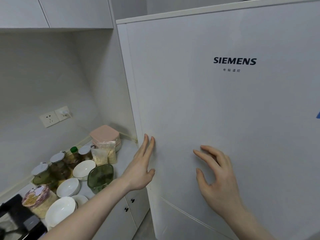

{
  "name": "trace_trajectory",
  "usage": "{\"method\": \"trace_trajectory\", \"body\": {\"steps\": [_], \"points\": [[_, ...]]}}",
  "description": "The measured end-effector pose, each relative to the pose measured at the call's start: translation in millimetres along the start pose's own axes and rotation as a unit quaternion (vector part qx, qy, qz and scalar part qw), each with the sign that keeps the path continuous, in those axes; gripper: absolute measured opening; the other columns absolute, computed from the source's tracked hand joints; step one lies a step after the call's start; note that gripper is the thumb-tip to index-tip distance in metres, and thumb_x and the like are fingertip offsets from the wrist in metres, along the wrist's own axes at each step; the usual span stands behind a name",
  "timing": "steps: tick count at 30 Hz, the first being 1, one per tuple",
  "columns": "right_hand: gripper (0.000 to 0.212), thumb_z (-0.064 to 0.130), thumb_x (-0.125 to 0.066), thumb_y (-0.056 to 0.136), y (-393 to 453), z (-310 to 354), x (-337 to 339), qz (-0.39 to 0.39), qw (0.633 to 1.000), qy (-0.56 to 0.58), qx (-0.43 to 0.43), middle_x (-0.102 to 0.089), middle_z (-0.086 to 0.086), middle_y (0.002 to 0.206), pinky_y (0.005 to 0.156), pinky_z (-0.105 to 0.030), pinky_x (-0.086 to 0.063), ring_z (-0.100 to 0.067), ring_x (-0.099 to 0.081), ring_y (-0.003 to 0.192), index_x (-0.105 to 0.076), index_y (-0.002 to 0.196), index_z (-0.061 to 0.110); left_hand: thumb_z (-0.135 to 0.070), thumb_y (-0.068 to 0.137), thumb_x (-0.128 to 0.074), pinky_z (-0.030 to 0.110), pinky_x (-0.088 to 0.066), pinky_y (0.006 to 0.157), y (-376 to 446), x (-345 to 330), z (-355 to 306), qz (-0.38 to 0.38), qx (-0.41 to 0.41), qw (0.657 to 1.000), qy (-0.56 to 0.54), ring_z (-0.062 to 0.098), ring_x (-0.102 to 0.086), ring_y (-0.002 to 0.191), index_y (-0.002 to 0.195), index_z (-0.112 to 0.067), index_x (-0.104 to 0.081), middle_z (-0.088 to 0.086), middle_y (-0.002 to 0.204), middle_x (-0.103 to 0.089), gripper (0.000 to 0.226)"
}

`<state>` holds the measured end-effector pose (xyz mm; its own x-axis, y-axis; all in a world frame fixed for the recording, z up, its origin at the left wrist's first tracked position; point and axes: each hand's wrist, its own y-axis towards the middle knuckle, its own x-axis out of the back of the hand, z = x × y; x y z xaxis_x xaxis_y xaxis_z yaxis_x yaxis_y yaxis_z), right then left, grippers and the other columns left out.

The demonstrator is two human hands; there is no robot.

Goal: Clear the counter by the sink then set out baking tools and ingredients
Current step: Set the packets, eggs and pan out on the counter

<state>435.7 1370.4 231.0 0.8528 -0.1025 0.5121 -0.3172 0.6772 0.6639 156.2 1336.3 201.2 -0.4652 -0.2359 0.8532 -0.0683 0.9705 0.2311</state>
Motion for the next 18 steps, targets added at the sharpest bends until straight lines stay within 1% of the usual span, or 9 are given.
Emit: {"method": "trace_trajectory", "body": {"steps": [1, 2, 4, 6, 8, 10, 13, 16, 18], "points": [[0.051, 0.007, -0.068, 0.082, -0.8, -0.5, -2.6, 0.006, 1.000, 0.002, -0.002, -0.053, 0.008, 0.137, 0.107, -0.010, -0.029, -0.010, -0.049, 0.124, -0.066, 0.131, 0.022, -0.013, 0.083, -0.061, 0.041, -0.042, 0.112, -0.1, -0.4, 1.5, 0.004, 0.003, 1.000, 0.003, 0.023, -0.015, 0.155, 0.156, -0.040, 0.021, -0.018, 0.159, 0.037, 0.113], [0.051, 0.004, -0.070, 0.083, -2.0, -0.4, -5.8, 0.017, 1.000, 0.006, -0.006, -0.052, 0.007, 0.137, 0.107, -0.010, -0.029, -0.009, -0.049, 0.124, -0.066, 0.131, 0.022, -0.013, 0.083, -0.061, 0.040, -0.039, 0.115, 0.0, -0.8, 2.9, 0.006, 0.006, 1.000, 0.007, 0.022, -0.015, 0.155, 0.156, -0.040, 0.021, -0.018, 0.159, 0.037, 0.113], [0.056, 0.000, -0.074, 0.082, -4.7, 1.5, -14.3, 0.047, 0.999, 0.018, -0.021, -0.050, 0.008, 0.139, 0.108, -0.011, -0.030, -0.009, -0.048, 0.126, -0.065, 0.132, 0.023, -0.015, 0.085, -0.060, 0.040, -0.031, 0.120, -2.1, -1.4, 6.9, 0.015, 0.022, 1.000, 0.009, 0.018, -0.002, 0.157, 0.156, -0.042, 0.018, -0.015, 0.162, 0.031, 0.109], [0.059, 0.003, -0.075, 0.083, -7.0, 3.9, -24.2, 0.091, 0.994, 0.037, -0.045, -0.044, 0.012, 0.144, 0.110, -0.010, -0.030, -0.008, -0.046, 0.131, -0.062, 0.135, 0.027, -0.020, 0.088, -0.059, 0.040, -0.019, 0.125, -9.7, -2.3, 9.1, 0.023, 0.052, 0.998, 0.014, 0.017, 0.006, 0.156, 0.158, -0.044, 0.011, -0.013, 0.166, 0.021, 0.101], [0.062, 0.010, -0.073, 0.086, -10.1, 12.3, -35.1, 0.144, 0.986, 0.048, -0.064, -0.037, 0.020, 0.150, 0.111, -0.010, -0.027, -0.001, -0.038, 0.139, -0.055, 0.140, 0.034, -0.025, 0.089, -0.060, 0.039, -0.014, 0.126, -30.9, -2.2, 11.2, 0.018, 0.075, 0.997, 0.006, 0.018, 0.004, 0.156, 0.159, -0.043, 0.000, -0.012, 0.168, 0.013, 0.094], [0.064, 0.016, -0.070, 0.089, -14.5, 22.3, -44.7, 0.183, 0.979, 0.055, -0.073, -0.031, 0.027, 0.153, 0.112, -0.015, -0.026, 0.006, -0.029, 0.142, -0.048, 0.145, 0.040, -0.027, 0.089, -0.062, 0.035, -0.014, 0.126, -61.6, 1.3, 10.7, 0.006, 0.083, 0.996, 0.013, 0.014, 0.003, 0.156, 0.159, -0.042, -0.007, -0.013, 0.168, 0.013, 0.090], [0.068, 0.023, -0.067, 0.092, -24.0, 40.9, -66.0, 0.247, 0.965, 0.061, -0.063, -0.022, 0.036, 0.154, 0.114, -0.019, -0.024, 0.011, -0.022, 0.142, -0.037, 0.149, 0.046, -0.031, 0.090, -0.062, 0.031, -0.017, 0.124, -125.3, 16.8, 22.8, -0.022, 0.125, 0.991, 0.032, 0.009, 0.002, 0.155, 0.156, -0.045, -0.014, -0.019, 0.166, 0.015, 0.083], [0.072, 0.025, -0.065, 0.092, -34.3, 71.2, -100.4, 0.320, 0.944, 0.077, -0.036, -0.017, 0.040, 0.154, 0.118, -0.021, -0.023, 0.012, -0.017, 0.144, -0.030, 0.149, 0.052, -0.035, 0.091, -0.064, 0.032, -0.022, 0.123, -210.6, 42.1, 45.2, -0.068, 0.200, 0.976, 0.048, 0.009, -0.004, 0.154, 0.153, -0.047, -0.023, -0.022, 0.165, 0.013, 0.075], [0.074, 0.025, -0.066, 0.092, -42.3, 102.3, -124.9, 0.368, 0.924, 0.101, -0.013, -0.017, 0.038, 0.155, 0.118, -0.023, -0.027, 0.010, -0.019, 0.144, -0.028, 0.148, 0.054, -0.034, 0.091, -0.064, 0.032, -0.024, 0.123, -272.3, 60.2, 55.3, -0.090, 0.260, 0.960, 0.056, 0.005, -0.003, 0.152, 0.150, -0.051, -0.024, -0.024, 0.165, 0.011, 0.073]]}}
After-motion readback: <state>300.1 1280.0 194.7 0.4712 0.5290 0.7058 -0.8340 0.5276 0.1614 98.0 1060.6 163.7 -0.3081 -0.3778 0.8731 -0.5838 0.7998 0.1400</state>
